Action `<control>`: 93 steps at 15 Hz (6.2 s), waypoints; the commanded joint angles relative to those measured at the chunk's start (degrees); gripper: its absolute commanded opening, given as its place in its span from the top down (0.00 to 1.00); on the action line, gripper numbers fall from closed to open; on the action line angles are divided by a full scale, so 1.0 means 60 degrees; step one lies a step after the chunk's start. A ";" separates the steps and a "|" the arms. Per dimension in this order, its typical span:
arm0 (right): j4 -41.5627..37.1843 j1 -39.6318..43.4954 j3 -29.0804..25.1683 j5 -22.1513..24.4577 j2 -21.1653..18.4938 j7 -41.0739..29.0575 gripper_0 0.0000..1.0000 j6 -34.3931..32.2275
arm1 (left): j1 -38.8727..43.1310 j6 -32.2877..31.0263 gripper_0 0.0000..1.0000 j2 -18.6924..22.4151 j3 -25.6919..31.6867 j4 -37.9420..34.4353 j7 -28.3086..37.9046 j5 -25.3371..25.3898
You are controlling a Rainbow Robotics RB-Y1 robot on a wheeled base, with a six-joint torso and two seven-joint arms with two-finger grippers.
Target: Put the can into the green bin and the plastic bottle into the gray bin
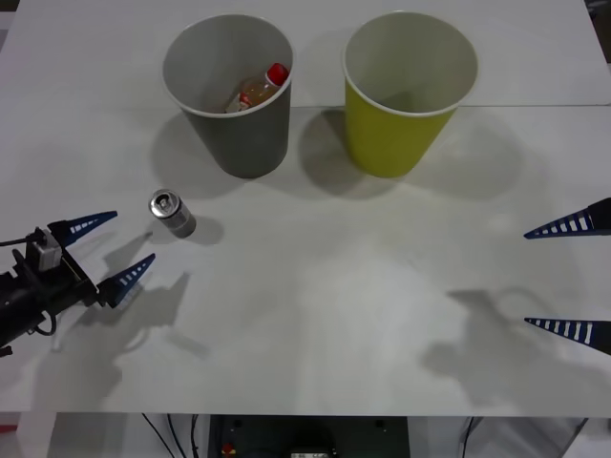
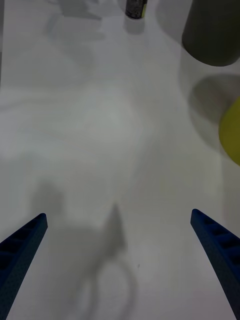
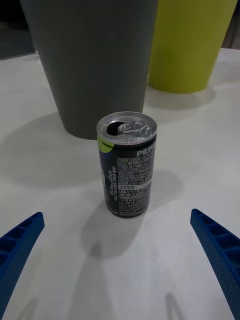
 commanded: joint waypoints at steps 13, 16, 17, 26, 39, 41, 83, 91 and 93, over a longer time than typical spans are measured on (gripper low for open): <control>-0.0001 0.0000 0.0000 0.0000 0.0000 0.0000 0.00 0.0000 | -0.0888 0.0642 0.00 -0.1194 -0.0007 0.0375 0.0063 -0.0382; -0.0001 0.0000 0.0000 0.0000 0.0000 0.0000 0.00 0.0000 | -0.1195 0.0642 0.00 -0.1326 -0.0007 0.0639 0.0122 -0.0499; -0.0001 0.0000 0.0000 0.0000 0.0000 0.0000 0.00 0.0000 | -0.1254 0.0656 0.00 -0.1385 0.0008 0.0668 0.0136 -0.0513; -0.0001 0.0000 0.0000 0.0000 0.0000 0.0000 0.00 0.0000 | -0.1796 0.0891 0.00 -0.1883 -0.0007 0.1181 0.0166 -0.0689; -0.0001 0.0000 0.0000 0.0000 0.0000 0.0000 0.00 0.0000 | -0.1869 0.0993 1.00 -0.1927 0.0008 0.1181 0.0151 -0.0880; -0.0001 0.0000 0.0000 0.0000 0.0000 0.0000 0.00 0.0000 | -0.1869 0.0861 1.00 -0.1897 0.0008 0.1166 0.0180 -0.0938; -0.0001 0.0000 0.0000 0.0000 0.0000 0.0000 0.00 0.0000 | -0.3788 -0.3577 1.00 0.0329 0.1707 -1.2559 1.9882 -1.4913; -0.0001 0.0000 0.0000 0.0000 0.0000 0.0000 0.00 0.0000 | -0.7802 -0.4632 1.00 -0.1897 0.1195 -0.8897 1.9882 -1.5675; -0.0001 0.0000 0.0000 0.0000 0.0000 0.0000 0.00 0.0000 | -0.8446 -0.4632 1.00 -0.2469 0.1180 -0.8209 1.9868 -1.6173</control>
